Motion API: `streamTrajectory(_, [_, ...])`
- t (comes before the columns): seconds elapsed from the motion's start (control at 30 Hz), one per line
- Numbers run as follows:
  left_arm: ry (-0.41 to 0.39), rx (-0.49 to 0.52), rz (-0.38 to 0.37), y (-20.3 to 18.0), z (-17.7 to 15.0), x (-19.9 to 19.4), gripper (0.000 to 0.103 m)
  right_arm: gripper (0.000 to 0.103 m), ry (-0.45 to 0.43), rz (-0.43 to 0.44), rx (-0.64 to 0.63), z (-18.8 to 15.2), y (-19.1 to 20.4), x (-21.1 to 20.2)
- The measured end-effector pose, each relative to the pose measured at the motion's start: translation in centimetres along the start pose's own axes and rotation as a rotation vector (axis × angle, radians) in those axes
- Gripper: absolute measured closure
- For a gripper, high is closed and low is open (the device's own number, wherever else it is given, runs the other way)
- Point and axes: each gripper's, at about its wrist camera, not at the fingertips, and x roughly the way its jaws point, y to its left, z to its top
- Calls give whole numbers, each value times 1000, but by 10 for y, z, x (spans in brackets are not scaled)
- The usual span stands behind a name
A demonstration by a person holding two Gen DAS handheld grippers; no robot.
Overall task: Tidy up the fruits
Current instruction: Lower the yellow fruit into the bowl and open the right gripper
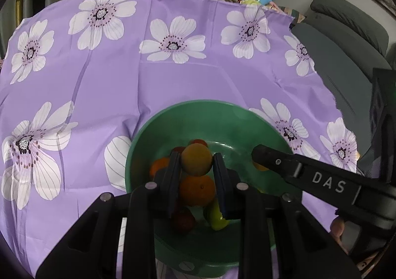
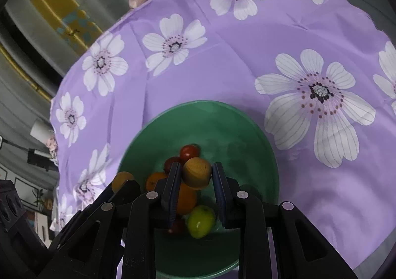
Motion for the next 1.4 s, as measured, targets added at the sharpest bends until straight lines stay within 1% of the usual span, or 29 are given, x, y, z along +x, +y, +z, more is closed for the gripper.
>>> streamTrajectory(0.13, [27, -8, 6, 3, -3, 9, 76, 76, 3, -41, -8, 0, -1, 4])
streamTrajectory(0.43, [76, -29, 16, 8, -6, 24, 76, 76, 27, -82, -18, 0, -3, 11])
streamTrajectory(0.6, [87, -36, 21, 9, -7, 27, 76, 76, 45, -120, -19, -1, -3, 15])
streamTrajectory(0.7, [79, -43, 17, 10, -7, 26, 77, 76, 47, -119, -15, 0, -4, 15])
streamTrajectory(0.8, [67, -31, 28, 9, -6, 21, 69, 76, 43, -112, -10, 0, -4, 12])
streamTrajectory(0.83, [58, -28, 33, 9, -5, 18, 65, 71, 40, -105, -6, 1, -4, 11])
streamTrajectory(0.87, [51, -21, 36, 9, -4, 15, 60, 62, 33, -99, -3, 1, -4, 9])
streamTrajectory(0.9, [42, -10, 40, 8, -3, 11, 58, 55, 20, -91, -3, 1, -4, 6])
streamTrajectory(0.93, [31, 3, 50, 7, -2, 6, 52, 53, 6, -83, -1, 1, -4, 2])
streamTrajectory(0.97, [27, 10, 59, 7, -1, 3, 43, 52, -9, -75, 1, 2, -4, -2])
streamTrajectory(1.03, [12, 22, 61, 6, 1, -7, 35, 49, -40, -64, 4, 2, -3, -11])
streamTrajectory(1.13, [-24, 34, 33, 3, 3, -23, 34, 48, -79, -47, -3, 2, -1, -24])
streamTrajectory(1.2, [-38, 41, 34, 1, 5, -33, 31, 44, -105, -31, -11, 0, 1, -33])
streamTrajectory(1.23, [-47, 44, 37, 0, 5, -36, 30, 39, -115, -26, -15, 0, 2, -36])
streamTrajectory(1.27, [-58, 46, 38, -1, 5, -40, 30, 38, -126, -20, -20, 0, 4, -40])
streamTrajectory(1.4, [-94, 36, 51, 0, 6, -52, 30, 37, -154, -5, -35, -1, 8, -50])
